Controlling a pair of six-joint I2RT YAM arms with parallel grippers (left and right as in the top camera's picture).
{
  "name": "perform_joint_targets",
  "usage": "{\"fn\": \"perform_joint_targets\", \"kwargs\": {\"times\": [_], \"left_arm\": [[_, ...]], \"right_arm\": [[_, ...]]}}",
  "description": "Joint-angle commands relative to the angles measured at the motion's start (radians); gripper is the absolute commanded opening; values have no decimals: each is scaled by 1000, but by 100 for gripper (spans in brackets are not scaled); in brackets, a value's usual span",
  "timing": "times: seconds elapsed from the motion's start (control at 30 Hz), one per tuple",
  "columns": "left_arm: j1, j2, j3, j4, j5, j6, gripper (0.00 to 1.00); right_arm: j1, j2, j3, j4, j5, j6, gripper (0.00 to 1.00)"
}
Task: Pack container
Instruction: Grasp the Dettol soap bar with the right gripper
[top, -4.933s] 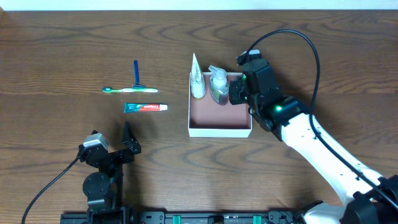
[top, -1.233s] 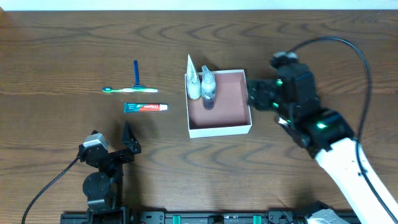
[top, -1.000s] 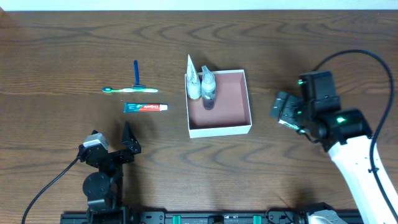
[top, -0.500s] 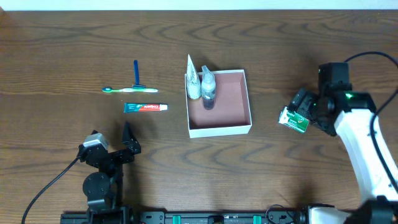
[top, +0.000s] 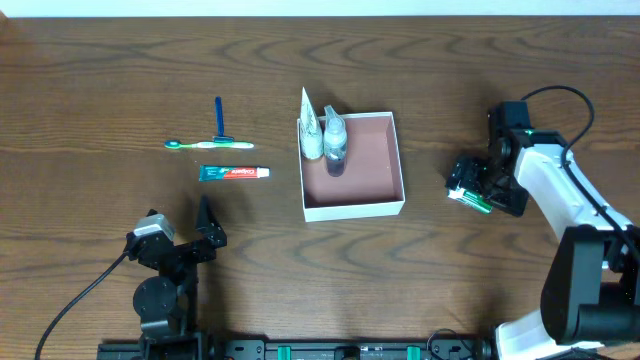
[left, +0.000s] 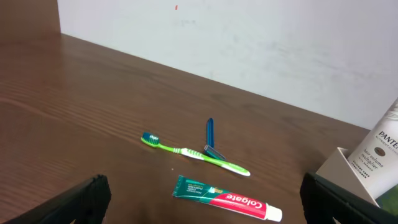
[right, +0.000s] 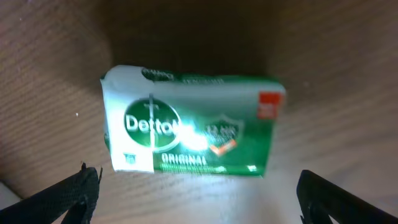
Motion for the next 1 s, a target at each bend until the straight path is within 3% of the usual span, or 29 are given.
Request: {"fn": "perform_joint_targets", "kwargs": {"times": [0.0, 0.63, 0.77, 0.97], "left_arm": [[5, 0, -19, -32, -5, 13, 98], [5, 0, -19, -32, -5, 13, 98], [5, 0, -19, -32, -5, 13, 98], [5, 0, -19, -32, -5, 13, 98]], "right_arm": [[-6, 31, 3, 27, -19, -51, 99], [-6, 122, 3, 128, -14, -52, 98], [-6, 122, 2, 125, -15, -86, 84], [-6, 122, -8, 124, -14, -104, 55]]}}
